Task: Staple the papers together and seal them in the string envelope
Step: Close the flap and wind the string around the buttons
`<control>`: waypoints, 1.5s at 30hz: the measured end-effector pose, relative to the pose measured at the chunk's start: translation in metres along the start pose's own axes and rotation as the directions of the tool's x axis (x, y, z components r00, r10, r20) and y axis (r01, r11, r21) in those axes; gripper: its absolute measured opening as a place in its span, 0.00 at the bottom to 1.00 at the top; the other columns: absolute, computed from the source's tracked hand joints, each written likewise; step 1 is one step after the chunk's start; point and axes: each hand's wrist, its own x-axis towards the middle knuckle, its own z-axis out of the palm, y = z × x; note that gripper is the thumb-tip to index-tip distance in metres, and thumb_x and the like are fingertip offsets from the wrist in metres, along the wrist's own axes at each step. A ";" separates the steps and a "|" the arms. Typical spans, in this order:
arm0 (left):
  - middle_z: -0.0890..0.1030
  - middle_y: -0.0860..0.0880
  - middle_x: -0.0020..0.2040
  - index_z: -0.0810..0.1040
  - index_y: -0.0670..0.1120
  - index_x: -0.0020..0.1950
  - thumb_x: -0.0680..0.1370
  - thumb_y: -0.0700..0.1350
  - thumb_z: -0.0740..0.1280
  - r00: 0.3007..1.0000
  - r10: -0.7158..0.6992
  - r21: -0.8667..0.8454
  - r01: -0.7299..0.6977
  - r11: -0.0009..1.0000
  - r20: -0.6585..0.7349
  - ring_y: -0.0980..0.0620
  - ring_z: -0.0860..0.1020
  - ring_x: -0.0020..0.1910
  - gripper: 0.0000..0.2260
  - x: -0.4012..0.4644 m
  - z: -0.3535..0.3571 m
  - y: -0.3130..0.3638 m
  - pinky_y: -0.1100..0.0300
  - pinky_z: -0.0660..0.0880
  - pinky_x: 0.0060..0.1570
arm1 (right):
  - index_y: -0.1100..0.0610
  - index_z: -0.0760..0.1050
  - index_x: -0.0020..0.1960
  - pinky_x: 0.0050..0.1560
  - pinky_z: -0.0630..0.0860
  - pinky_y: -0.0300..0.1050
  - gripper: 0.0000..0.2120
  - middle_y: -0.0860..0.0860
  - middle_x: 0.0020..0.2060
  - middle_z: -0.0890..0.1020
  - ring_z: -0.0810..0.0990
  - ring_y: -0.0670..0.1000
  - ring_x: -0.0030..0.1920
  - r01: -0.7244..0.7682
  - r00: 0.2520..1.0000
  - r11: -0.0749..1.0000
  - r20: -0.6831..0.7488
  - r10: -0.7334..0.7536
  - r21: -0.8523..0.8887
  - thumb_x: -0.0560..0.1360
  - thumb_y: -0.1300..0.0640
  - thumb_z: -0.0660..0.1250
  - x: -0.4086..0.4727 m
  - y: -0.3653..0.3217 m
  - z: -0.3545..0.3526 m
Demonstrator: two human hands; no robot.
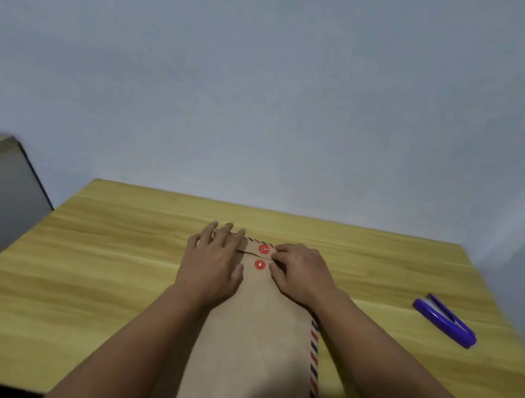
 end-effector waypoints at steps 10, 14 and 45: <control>0.52 0.54 0.83 0.54 0.58 0.82 0.80 0.67 0.47 0.995 -0.022 -0.150 0.037 0.988 0.100 0.49 0.46 0.83 0.31 0.006 0.038 -0.013 0.42 0.43 0.79 | 0.51 0.85 0.51 0.48 0.81 0.50 0.08 0.49 0.46 0.85 0.82 0.53 0.49 -0.018 0.958 0.999 0.287 0.006 0.039 0.75 0.54 0.69 0.043 0.010 -0.029; 0.52 0.54 0.83 0.54 0.58 0.82 0.80 0.67 0.45 0.995 -0.031 -0.141 0.045 0.989 0.099 0.49 0.46 0.83 0.31 0.006 0.039 -0.013 0.41 0.43 0.79 | 0.54 0.82 0.41 0.43 0.83 0.51 0.05 0.51 0.39 0.84 0.82 0.55 0.42 -0.020 0.924 0.995 0.378 0.056 -0.097 0.71 0.60 0.67 0.061 0.002 -0.032; 0.55 0.53 0.83 0.58 0.56 0.81 0.80 0.66 0.47 0.995 -0.067 -0.166 0.079 0.983 0.073 0.49 0.48 0.82 0.31 0.007 0.037 -0.012 0.41 0.44 0.79 | 0.53 0.86 0.49 0.43 0.72 0.41 0.06 0.43 0.40 0.82 0.82 0.48 0.47 -0.182 0.945 0.974 0.297 0.136 0.133 0.74 0.55 0.73 0.053 0.024 -0.075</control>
